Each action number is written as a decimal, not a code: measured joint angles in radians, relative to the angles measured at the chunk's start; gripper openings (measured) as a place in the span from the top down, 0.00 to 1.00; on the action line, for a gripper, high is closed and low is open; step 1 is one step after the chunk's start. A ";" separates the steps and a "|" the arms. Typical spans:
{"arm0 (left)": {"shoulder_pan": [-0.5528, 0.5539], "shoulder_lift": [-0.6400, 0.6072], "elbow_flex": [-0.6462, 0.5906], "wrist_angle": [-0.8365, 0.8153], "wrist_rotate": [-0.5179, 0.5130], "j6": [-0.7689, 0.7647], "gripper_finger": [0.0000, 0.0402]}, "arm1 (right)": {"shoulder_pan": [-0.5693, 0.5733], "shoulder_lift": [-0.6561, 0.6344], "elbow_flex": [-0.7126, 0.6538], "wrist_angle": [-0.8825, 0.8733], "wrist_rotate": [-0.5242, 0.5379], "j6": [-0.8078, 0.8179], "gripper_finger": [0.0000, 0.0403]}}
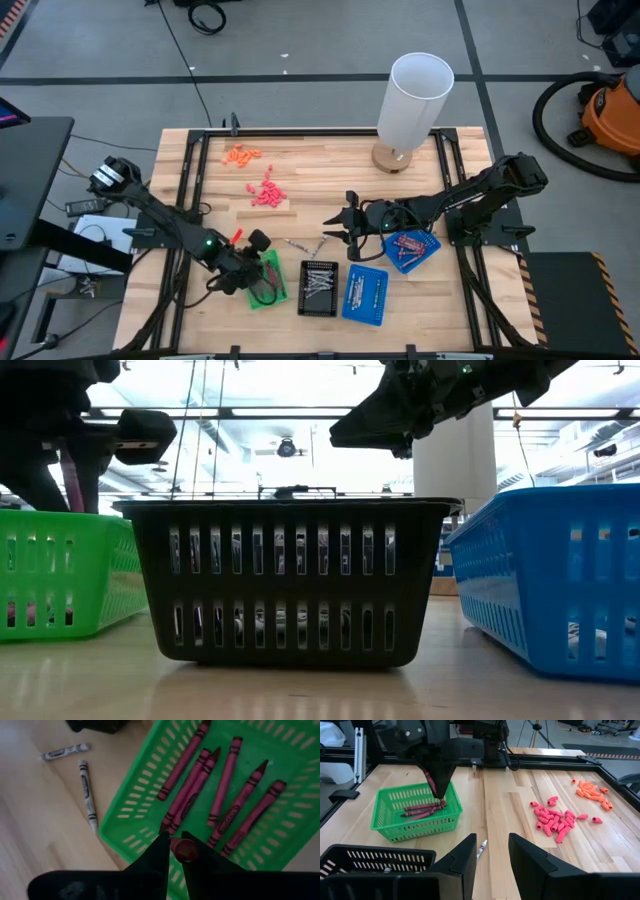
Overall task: Sort crayons
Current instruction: Put the red crayon into the green basket, then put the white crayon into the left blue basket
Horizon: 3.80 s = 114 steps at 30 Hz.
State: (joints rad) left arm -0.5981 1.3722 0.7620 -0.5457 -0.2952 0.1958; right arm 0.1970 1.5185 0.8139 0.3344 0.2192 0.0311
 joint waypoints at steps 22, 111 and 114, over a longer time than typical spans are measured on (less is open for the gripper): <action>-0.008 0.023 0.017 -0.020 -0.029 0.082 0.64 | 0.000 0.000 0.000 -0.002 0.000 0.000 0.70; 0.476 0.519 0.371 0.000 0.308 0.107 0.76 | -0.001 0.001 0.000 0.000 0.008 -0.015 0.70; 0.475 0.520 0.370 0.001 0.308 0.106 0.86 | -0.001 0.001 0.000 0.000 0.008 -0.016 0.70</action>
State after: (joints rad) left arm -0.1226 1.8925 1.1322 -0.5443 0.0130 0.3019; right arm 0.1959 1.5196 0.8135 0.3344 0.2268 0.0154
